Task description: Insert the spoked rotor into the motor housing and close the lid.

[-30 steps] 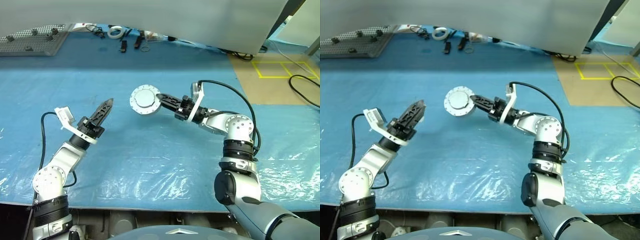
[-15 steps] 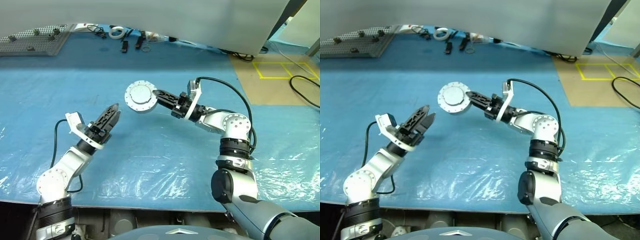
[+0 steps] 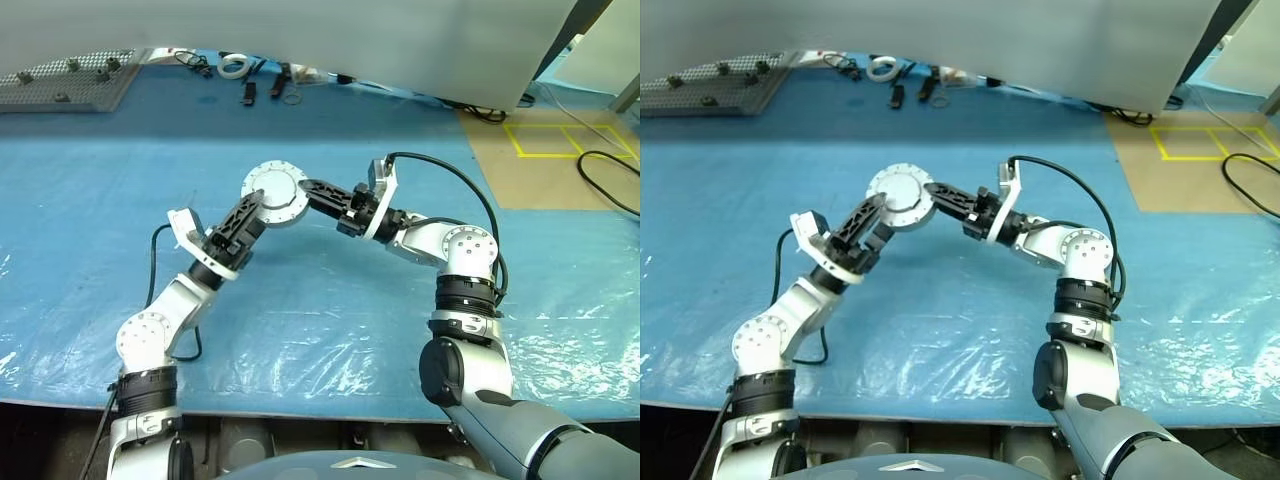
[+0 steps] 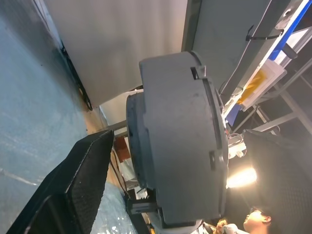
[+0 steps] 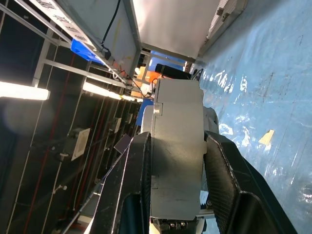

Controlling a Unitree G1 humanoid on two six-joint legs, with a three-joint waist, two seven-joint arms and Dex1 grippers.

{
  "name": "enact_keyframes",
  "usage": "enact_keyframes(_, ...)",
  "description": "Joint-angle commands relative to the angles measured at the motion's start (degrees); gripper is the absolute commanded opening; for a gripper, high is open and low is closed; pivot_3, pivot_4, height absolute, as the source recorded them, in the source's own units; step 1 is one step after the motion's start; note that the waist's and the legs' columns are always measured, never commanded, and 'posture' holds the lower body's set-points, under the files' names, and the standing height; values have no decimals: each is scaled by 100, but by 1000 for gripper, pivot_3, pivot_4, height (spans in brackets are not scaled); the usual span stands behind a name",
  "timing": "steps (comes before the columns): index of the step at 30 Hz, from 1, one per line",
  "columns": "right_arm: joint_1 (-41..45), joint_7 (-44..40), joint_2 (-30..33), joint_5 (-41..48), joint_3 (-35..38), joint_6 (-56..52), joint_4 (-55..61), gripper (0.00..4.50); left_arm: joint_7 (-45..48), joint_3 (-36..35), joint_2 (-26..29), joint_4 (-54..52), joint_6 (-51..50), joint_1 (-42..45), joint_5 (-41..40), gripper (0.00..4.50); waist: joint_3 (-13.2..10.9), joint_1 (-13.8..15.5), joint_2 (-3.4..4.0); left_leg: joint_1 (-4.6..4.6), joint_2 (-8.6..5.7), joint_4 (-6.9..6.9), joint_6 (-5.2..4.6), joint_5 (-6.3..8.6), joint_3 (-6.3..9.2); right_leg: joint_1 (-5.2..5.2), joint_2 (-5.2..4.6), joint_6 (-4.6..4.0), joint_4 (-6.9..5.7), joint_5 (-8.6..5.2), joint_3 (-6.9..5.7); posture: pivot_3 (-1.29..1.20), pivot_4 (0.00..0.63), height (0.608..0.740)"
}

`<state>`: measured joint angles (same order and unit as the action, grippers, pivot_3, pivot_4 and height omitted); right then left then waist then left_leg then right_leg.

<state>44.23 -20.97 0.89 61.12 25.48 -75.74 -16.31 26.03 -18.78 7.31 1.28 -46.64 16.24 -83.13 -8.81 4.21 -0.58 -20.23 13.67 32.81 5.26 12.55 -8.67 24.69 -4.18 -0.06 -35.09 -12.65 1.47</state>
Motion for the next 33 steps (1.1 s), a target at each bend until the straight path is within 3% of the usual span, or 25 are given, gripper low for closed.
enact_keyframes(1, 160, -84, -19, 391, 33, -5, 254, 1264, 144, 67, -174, 19, 75, 240, 42, 4456, 0, 7, 0, -1, 0, 2, 0, 0, 0, -1, 0, 0, -1, 0, 0, 0, 150, 740)
enact_keyframes(11, 98, -21, -31, 406, 1, -3, 292, 1264, 19, 139, -468, 455, 195, 594, 511, 4456, -1, 4, -2, -2, 0, 13, -1, -1, 4, 0, 0, 0, -12, 0, 1, 0, 150, 740)
enact_keyframes(14, 92, 1, -32, 408, 3, 9, 292, 1264, -25, 74, -517, 549, 320, 630, 667, 3937, -1, 13, -2, -3, 0, 16, -1, -1, 6, -1, -1, 0, -15, 0, 1, 0, 150, 740)
enact_keyframes(18, 79, 55, -38, 427, 0, 31, 293, 1264, 93, 63, -554, 575, 279, 645, 698, 2629, -1, 22, -3, -7, 0, 19, -1, -1, 9, -1, -1, 0, -19, 0, 1, 0, 150, 740)
enact_keyframes(19, 76, 60, -39, 427, -3, 36, 292, 1264, 129, 78, -553, 559, 257, 642, 710, 2495, -1, 21, -3, -7, 0, 19, -1, -1, 9, 0, -1, 0, -19, 0, 1, 0, 150, 740)
enact_keyframes(33, 22, 56, -17, 386, -113, 83, 284, 1264, -8, 26, -724, 371, 272, 953, 639, 2495, -3, 27, -5, -9, 0, 24, -1, -1, 12, -1, -1, 0, -23, 0, 2, 0, 150, 740)
